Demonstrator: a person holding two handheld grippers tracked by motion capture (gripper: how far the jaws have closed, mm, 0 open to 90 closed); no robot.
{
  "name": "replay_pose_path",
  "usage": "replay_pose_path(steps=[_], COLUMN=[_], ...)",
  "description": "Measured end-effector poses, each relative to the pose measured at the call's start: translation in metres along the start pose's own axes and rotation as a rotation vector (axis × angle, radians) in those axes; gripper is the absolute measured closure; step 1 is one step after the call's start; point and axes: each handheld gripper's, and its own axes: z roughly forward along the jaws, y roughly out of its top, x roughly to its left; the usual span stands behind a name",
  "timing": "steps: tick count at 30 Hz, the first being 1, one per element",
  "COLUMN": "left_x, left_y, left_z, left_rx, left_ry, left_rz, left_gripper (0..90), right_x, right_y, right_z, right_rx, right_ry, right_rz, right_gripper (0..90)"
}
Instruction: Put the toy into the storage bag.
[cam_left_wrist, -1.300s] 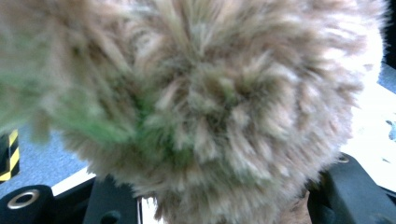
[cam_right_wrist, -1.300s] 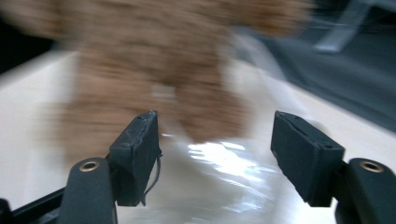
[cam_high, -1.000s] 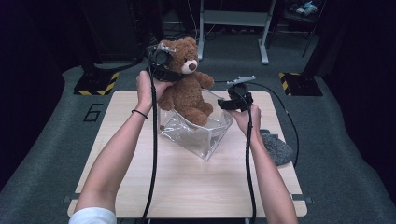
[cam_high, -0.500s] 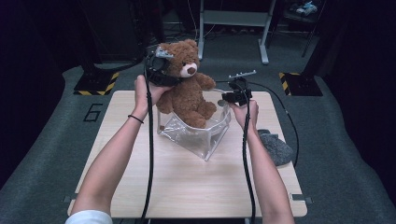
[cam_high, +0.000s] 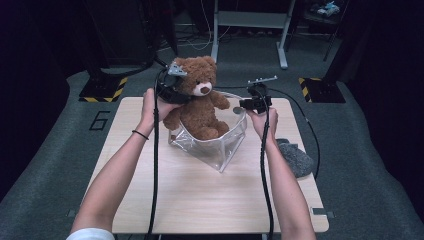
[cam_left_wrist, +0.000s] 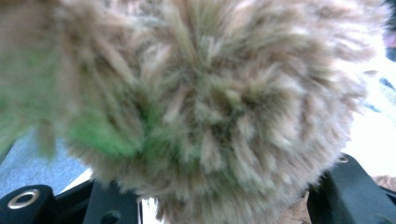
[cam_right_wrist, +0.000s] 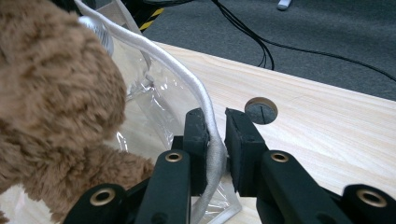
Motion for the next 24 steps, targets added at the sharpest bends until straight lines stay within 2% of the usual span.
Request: replay_pose_path(steps=[1, 4, 5, 6, 8, 10, 12, 14, 16, 22, 24], left_x=[0.0, 0.001, 0.001, 0.0, -0.001, -0.002, -0.005, -0.005, -0.003, 0.002, 0.001], left_y=[0.0, 0.001, 0.001, 0.001, 0.001, 0.002, 0.004, 0.006, 0.006, 0.005, 0.006], left_z=[0.002, 0.008, 0.011, 0.015, 0.023, 0.03, 0.035, 0.036, 0.033, 0.021, 0.019], left_rx=[-0.001, 0.029, 0.033, 0.039, 0.055, 0.077, 0.106, 0.124, 0.122, 0.14, 0.151], left_ry=[-0.002, 0.008, 0.012, 0.016, 0.022, 0.023, 0.032, 0.034, 0.025, 0.003, 0.021], left_rz=[-0.018, -0.032, -0.048, -0.053, -0.072, -0.082, -0.07, -0.066, -0.085, -0.105, -0.096], left_gripper=[46.9, 46.9, 46.8, 46.8, 46.6, 45.7, 43.6, 38.3, 32.7, 26.8, 24.9], right_x=[0.0, 0.001, 0.001, 0.0, 0.002, 0.001, 0.002, 0.003, 0.003, 0.005, 0.005], right_y=[0.0, -0.001, -0.001, -0.002, -0.003, -0.004, -0.005, -0.005, -0.005, -0.006, -0.006], right_z=[0.0, 0.0, 0.0, -0.001, -0.001, -0.002, -0.003, -0.003, -0.003, -0.006, -0.006], right_rx=[0.0, -0.004, -0.003, -0.008, -0.014, -0.01, -0.01, -0.013, -0.016, -0.014, -0.012], right_ry=[0.001, 0.006, 0.006, 0.011, 0.012, 0.021, 0.022, 0.024, 0.025, 0.026, 0.024], right_rz=[-0.002, 0.0, 0.0, -0.022, -0.015, -0.017, -0.018, -0.036, -0.04, -0.022, -0.038], right_gripper=[78.9, 78.8, 78.8, 78.8, 78.8, 78.8, 78.8, 78.7, 78.7, 78.7, 78.7])
